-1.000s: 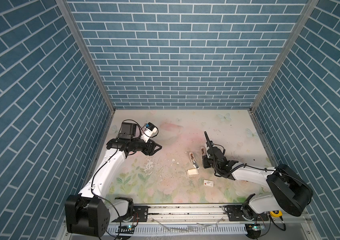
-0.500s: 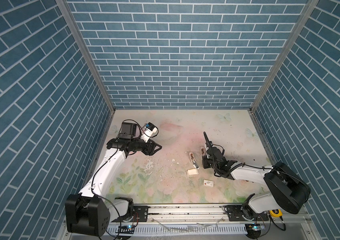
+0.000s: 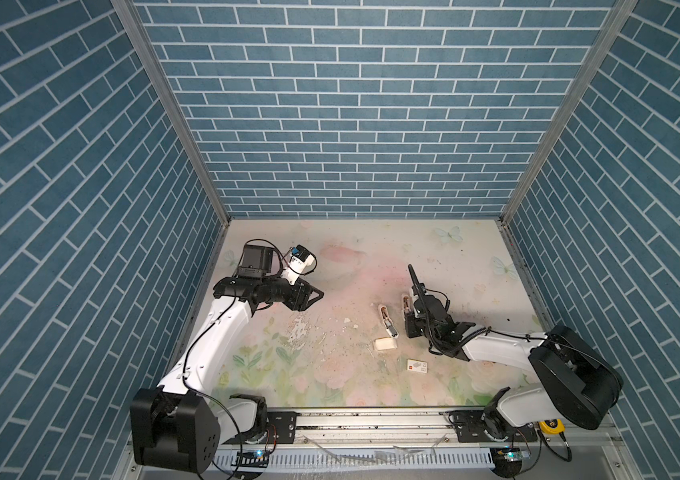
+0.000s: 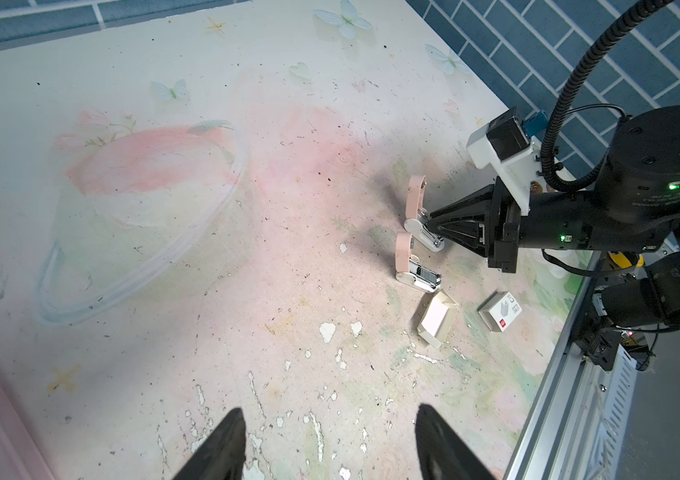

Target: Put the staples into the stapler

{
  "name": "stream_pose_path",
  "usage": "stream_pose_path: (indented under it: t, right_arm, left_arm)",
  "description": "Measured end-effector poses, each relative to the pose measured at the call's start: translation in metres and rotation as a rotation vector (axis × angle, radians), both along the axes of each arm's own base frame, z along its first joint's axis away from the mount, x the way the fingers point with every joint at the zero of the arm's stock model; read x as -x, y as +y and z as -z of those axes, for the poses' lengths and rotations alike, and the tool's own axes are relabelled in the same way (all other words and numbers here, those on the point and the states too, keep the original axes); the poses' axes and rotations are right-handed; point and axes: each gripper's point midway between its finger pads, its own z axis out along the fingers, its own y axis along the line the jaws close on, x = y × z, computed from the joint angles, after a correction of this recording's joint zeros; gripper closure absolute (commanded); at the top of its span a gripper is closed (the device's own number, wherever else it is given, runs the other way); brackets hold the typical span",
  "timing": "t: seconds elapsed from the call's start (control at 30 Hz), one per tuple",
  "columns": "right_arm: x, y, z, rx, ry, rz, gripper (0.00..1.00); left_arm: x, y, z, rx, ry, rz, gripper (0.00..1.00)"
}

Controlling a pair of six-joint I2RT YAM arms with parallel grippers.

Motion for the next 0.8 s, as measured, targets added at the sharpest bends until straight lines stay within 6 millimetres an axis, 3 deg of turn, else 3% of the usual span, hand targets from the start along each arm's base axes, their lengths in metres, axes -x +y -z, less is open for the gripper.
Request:
stream_pose_path:
  t: [0.23, 0.8]
  right_arm:
    - [0.0019, -0.0015, 0.0003, -0.001, 0.000, -0.001, 0.99]
    - [0.0023, -0.0011, 0.0005, -0.003, 0.003, -0.003, 0.83]
  left_arm:
    - [-0.0003, 0.0004, 0.0003, -0.003, -0.002, 0.000, 0.34]
    - [-0.0004, 0.0008, 0.0008, -0.006, -0.002, -0.002, 0.34]
